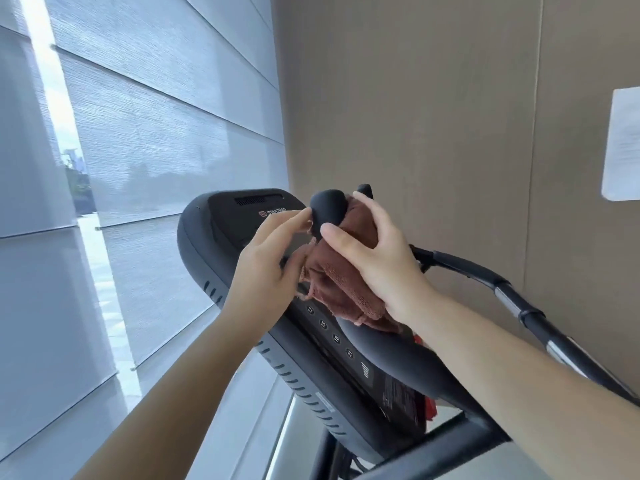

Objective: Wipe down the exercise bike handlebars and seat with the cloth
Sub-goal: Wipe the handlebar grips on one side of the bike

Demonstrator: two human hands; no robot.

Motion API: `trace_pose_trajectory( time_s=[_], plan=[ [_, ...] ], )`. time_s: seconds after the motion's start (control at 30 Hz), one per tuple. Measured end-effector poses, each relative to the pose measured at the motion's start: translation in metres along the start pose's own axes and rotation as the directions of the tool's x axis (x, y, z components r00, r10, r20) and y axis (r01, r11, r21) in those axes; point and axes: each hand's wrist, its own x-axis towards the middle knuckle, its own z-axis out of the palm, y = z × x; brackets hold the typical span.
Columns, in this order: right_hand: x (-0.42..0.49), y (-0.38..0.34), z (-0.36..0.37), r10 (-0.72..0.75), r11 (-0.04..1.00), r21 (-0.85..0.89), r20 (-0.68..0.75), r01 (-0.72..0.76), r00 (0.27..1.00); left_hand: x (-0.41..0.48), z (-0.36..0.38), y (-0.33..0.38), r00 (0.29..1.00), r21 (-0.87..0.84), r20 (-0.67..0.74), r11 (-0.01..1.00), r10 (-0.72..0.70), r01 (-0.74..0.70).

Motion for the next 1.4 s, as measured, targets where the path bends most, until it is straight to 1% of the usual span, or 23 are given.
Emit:
trace_pose_trajectory(
  time_s=[0.03,0.07,0.13,0.2,0.23,0.3,0.4,0.47,0.5,0.57,0.6,0.67,0.7,0.77,0.83,0.93,1.0,1.1,1.13,1.2,1.27,1.3,1.4],
  plan=[
    [-0.003,0.003,-0.004,-0.024,0.999,-0.021,0.030,0.025,0.999,0.003,-0.001,-0.001,1.000,-0.020,0.000,1.000,-0.011,0.011],
    [-0.009,0.006,-0.011,-0.026,0.996,-0.079,0.081,0.032,0.996,0.005,-0.001,-0.002,1.000,-0.042,-0.008,0.999,-0.020,0.020],
    [-0.025,0.017,-0.023,0.028,0.973,-0.229,0.177,0.013,0.984,0.009,0.001,-0.002,0.999,-0.074,-0.034,0.997,-0.037,0.035],
    [-0.032,0.025,-0.027,0.059,0.955,-0.296,0.193,0.001,0.979,0.012,0.004,-0.002,0.995,-0.133,-0.057,0.989,-0.077,0.069],
    [-0.031,0.026,-0.026,0.050,0.956,-0.294,0.186,0.007,0.981,0.013,0.005,-0.001,0.993,-0.170,-0.068,0.982,-0.099,0.087],
    [-0.024,0.019,-0.019,0.008,0.973,-0.231,0.140,0.025,0.990,0.017,0.004,-0.003,0.990,-0.240,-0.049,0.964,-0.132,0.116],
    [-0.003,0.006,-0.006,-0.100,0.987,-0.123,0.037,0.104,0.994,0.021,-0.001,-0.007,0.987,-0.340,-0.007,0.929,-0.160,0.148],
    [0.009,-0.004,-0.002,-0.119,0.989,-0.094,-0.012,0.118,0.993,0.025,-0.005,-0.010,0.989,-0.353,0.012,0.925,-0.146,0.141],
    [0.012,-0.007,-0.003,-0.125,0.987,-0.106,-0.006,0.123,0.992,0.027,-0.006,-0.010,0.990,-0.350,0.023,0.926,-0.139,0.138],
    [0.001,-0.006,-0.008,-0.100,0.974,-0.201,0.048,0.107,0.994,0.028,-0.007,-0.012,0.990,-0.356,0.051,0.923,-0.133,0.143],
    [-0.011,0.000,-0.013,-0.066,0.950,-0.300,0.090,0.090,0.994,0.028,-0.007,-0.013,0.989,-0.369,0.060,0.918,-0.134,0.146],
    [-0.038,0.011,-0.021,0.034,0.868,-0.494,0.153,0.047,0.988,0.028,-0.007,-0.016,0.989,-0.397,0.074,0.906,-0.129,0.148],
    [-0.047,0.014,-0.021,0.066,0.854,-0.519,0.154,0.024,0.986,0.029,-0.006,-0.017,0.989,-0.408,0.077,0.901,-0.126,0.146],
    [-0.045,0.015,-0.019,0.062,0.877,-0.480,0.129,0.008,0.990,0.032,-0.007,-0.017,0.989,-0.428,0.076,0.891,-0.130,0.150],
    [-0.028,0.007,-0.011,0.032,0.919,-0.395,0.045,-0.012,0.998,0.035,-0.008,-0.017,0.987,-0.435,0.110,0.887,-0.119,0.155],
    [0.006,-0.006,0.002,-0.090,0.949,-0.310,-0.091,0.058,0.992,0.039,-0.014,-0.018,0.983,-0.473,0.146,0.865,-0.110,0.167],
    [0.020,-0.013,0.006,-0.145,0.951,-0.292,-0.147,0.097,0.979,0.041,-0.016,-0.018,0.980,-0.486,0.174,0.857,-0.095,0.169],
    [0.007,-0.009,0.007,-0.121,0.939,-0.338,-0.142,0.067,0.982,0.041,-0.019,-0.020,0.975,-0.438,0.211,0.885,-0.070,0.158],
    [-0.008,-0.004,0.006,-0.099,0.919,-0.391,-0.122,0.044,0.987,0.040,-0.020,-0.021,0.974,-0.431,0.215,0.889,-0.067,0.156],
    [-0.041,0.007,0.005,-0.061,0.849,-0.528,-0.088,0.006,0.994,0.038,-0.020,-0.021,0.975,-0.428,0.214,0.892,-0.056,0.145],
    [-0.057,0.014,0.007,-0.067,0.806,-0.592,-0.098,-0.004,0.993,0.036,-0.019,-0.022,0.978,-0.430,0.203,0.893,-0.048,0.133],
    [-0.053,0.012,0.007,-0.083,0.815,-0.579,-0.109,0.004,0.991,0.036,-0.019,-0.021,0.977,-0.433,0.204,0.891,-0.054,0.139],
    [-0.017,-0.002,0.012,-0.087,0.904,-0.427,-0.184,0.001,0.979,0.036,-0.017,-0.020,0.976,-0.409,0.209,0.902,-0.055,0.138]
  ],
)
